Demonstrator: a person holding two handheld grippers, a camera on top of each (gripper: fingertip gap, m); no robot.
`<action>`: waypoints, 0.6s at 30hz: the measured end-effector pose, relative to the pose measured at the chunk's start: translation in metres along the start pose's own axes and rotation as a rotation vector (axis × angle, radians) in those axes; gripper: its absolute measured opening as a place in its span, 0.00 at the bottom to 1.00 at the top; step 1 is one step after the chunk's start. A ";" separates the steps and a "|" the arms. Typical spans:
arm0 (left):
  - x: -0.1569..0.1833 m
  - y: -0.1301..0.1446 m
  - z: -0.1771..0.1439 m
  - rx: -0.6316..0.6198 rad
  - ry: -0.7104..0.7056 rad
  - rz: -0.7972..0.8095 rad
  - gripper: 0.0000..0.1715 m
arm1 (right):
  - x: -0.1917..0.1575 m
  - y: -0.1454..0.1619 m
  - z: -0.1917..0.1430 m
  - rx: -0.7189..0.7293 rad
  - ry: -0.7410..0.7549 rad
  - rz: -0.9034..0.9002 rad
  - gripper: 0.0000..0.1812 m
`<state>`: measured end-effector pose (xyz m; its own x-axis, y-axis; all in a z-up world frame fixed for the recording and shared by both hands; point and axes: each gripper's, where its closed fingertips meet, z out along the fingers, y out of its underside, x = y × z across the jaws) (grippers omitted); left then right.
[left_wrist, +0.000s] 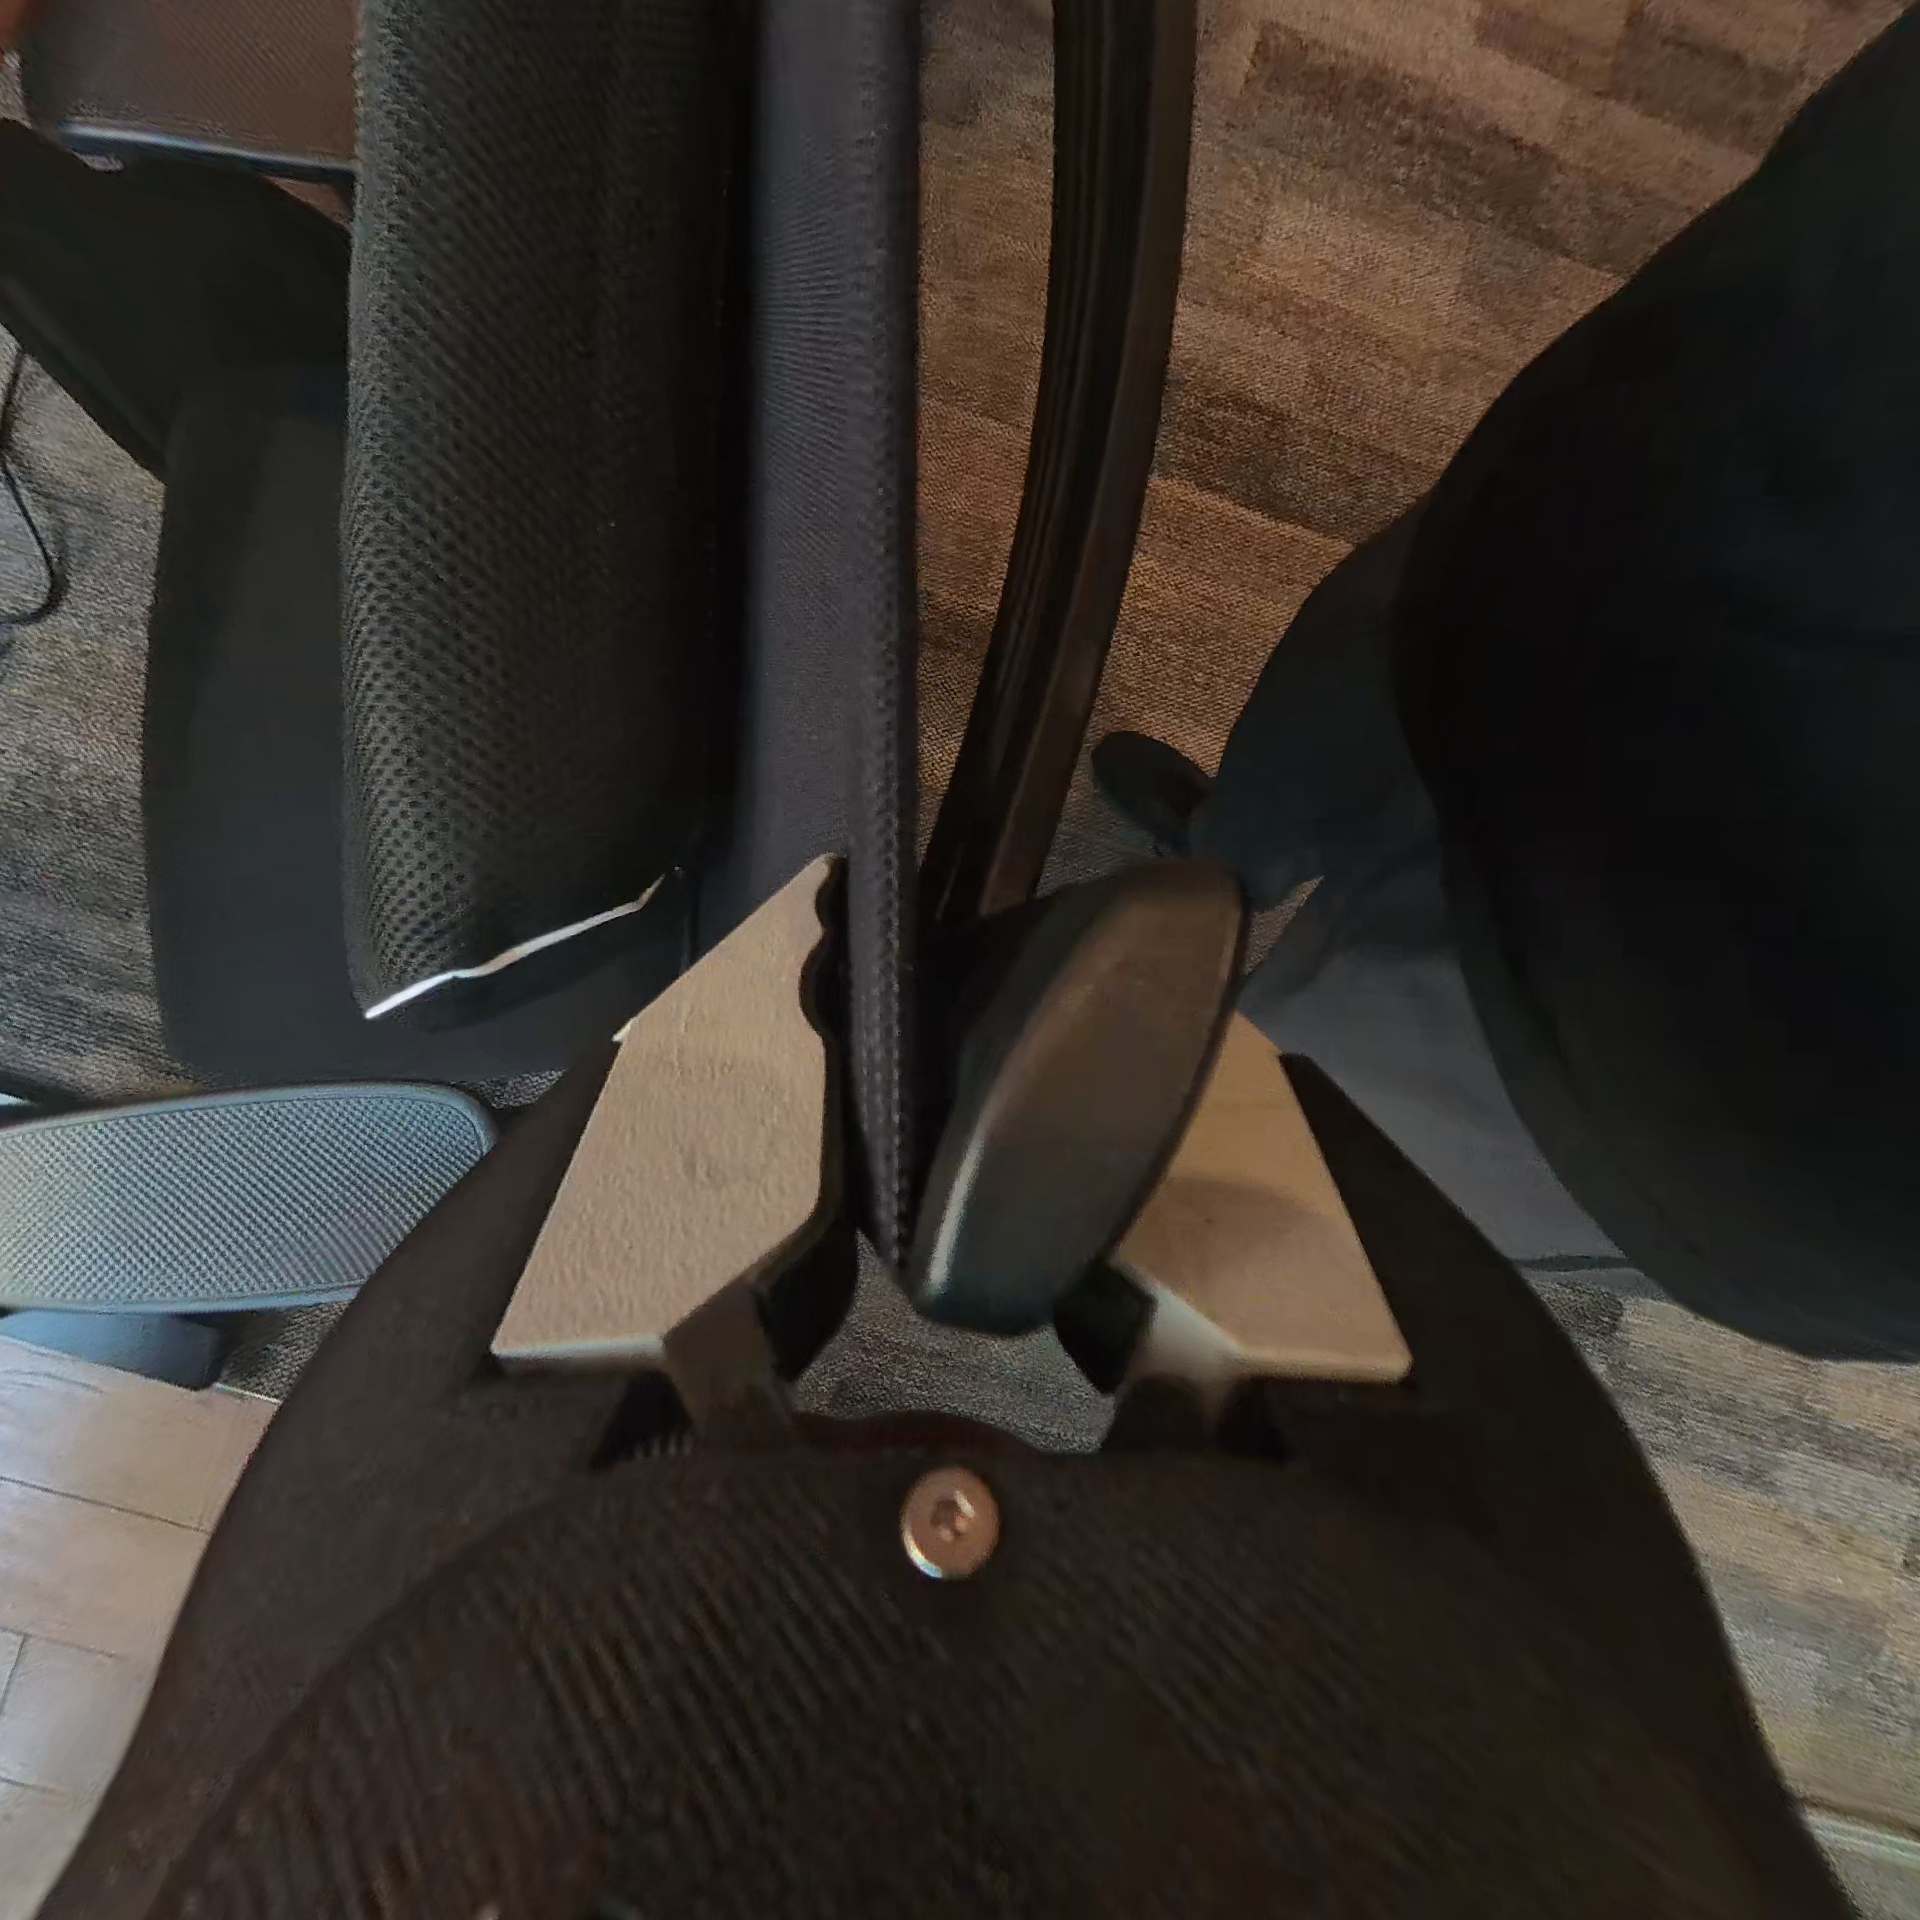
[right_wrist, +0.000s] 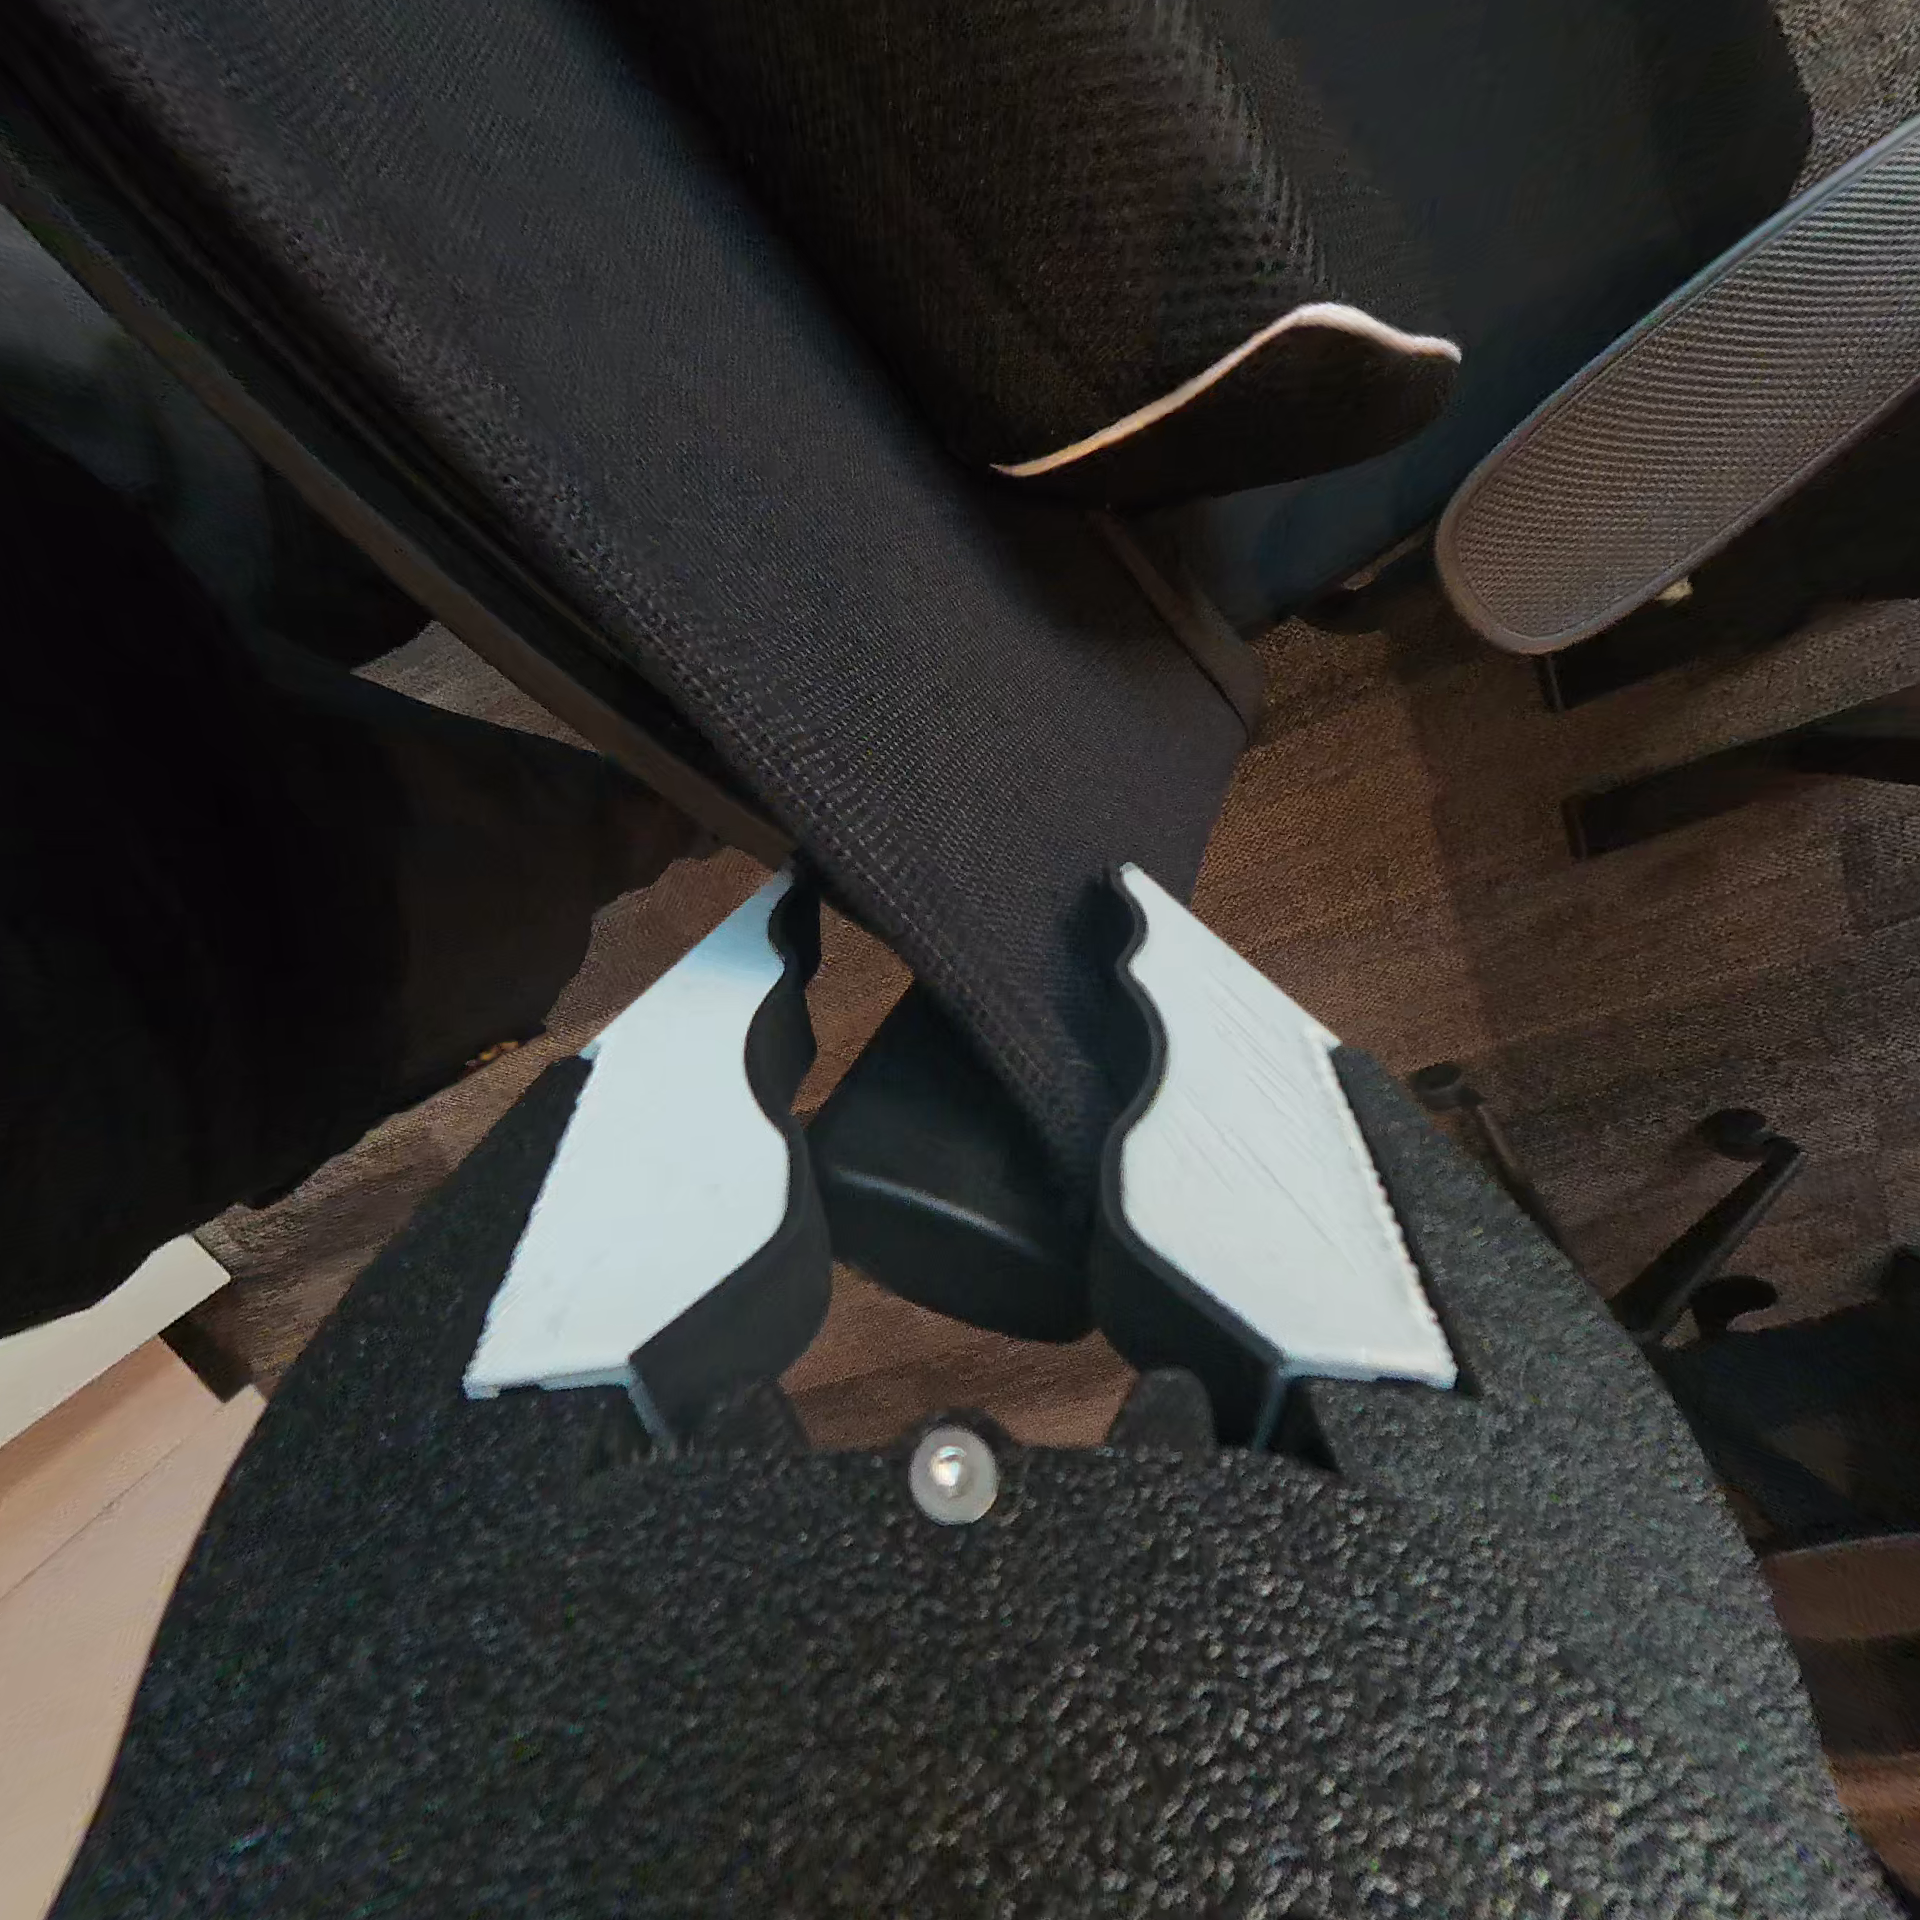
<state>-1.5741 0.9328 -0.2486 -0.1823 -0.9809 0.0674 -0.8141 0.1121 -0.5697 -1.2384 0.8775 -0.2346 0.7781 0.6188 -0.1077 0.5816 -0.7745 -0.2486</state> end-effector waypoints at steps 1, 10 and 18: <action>0.009 -0.003 0.003 -0.002 0.000 -0.001 0.21 | 0.000 0.005 -0.001 0.000 -0.002 -0.006 0.30; 0.083 -0.012 0.014 0.057 0.032 -0.017 0.24 | -0.032 0.045 -0.008 -0.019 -0.021 -0.004 0.31; 0.115 -0.007 0.011 0.158 0.048 0.064 0.22 | -0.081 0.076 -0.012 -0.113 -0.019 0.152 0.32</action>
<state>-1.5836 0.8175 -0.2463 -0.2597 -0.9636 0.0636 -0.7038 0.1438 -0.6956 -1.2539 0.7669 -0.2337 0.8549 0.4955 -0.1539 0.4818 -0.8682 -0.1188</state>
